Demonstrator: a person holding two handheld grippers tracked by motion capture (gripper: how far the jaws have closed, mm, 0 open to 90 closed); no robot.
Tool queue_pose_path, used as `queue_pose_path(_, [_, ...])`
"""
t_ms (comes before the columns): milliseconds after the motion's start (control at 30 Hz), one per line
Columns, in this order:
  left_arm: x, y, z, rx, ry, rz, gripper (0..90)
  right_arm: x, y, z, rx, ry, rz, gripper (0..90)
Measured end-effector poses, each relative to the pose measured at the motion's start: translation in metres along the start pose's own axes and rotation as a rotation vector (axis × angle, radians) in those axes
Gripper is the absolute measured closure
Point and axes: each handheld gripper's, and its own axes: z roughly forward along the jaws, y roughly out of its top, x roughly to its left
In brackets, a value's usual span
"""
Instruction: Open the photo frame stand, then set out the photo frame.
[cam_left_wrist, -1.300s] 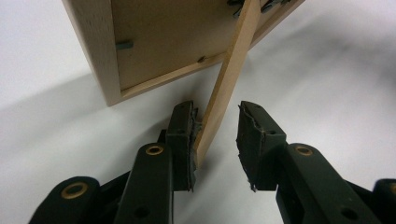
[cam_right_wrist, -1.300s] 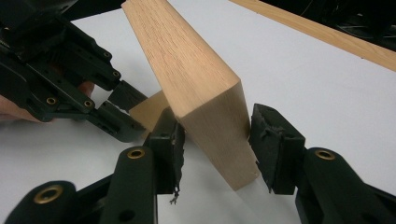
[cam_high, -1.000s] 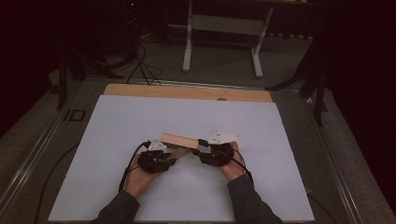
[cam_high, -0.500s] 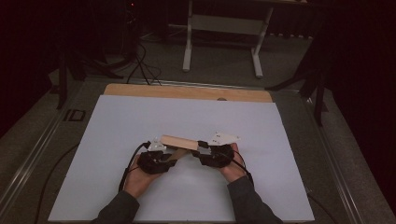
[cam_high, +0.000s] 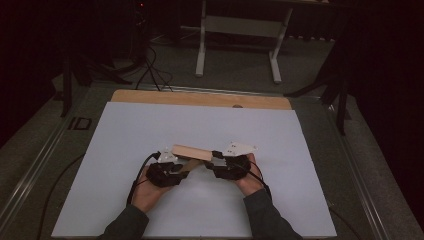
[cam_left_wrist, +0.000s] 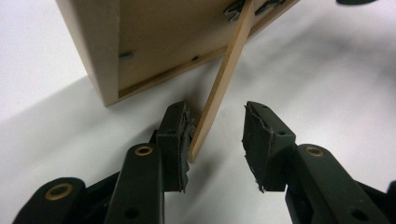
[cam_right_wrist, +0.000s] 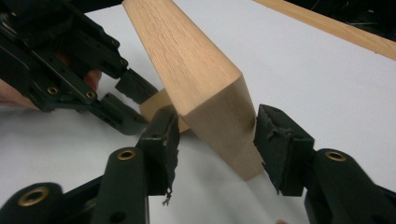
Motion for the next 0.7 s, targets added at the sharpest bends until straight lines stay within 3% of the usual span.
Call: queue_pose_path(700, [0.002,0.001,-0.012,-0.036,0.005,-0.013,59.9,-0.003,0.0,-0.007,0.01,-0.003,0.003,42.6])
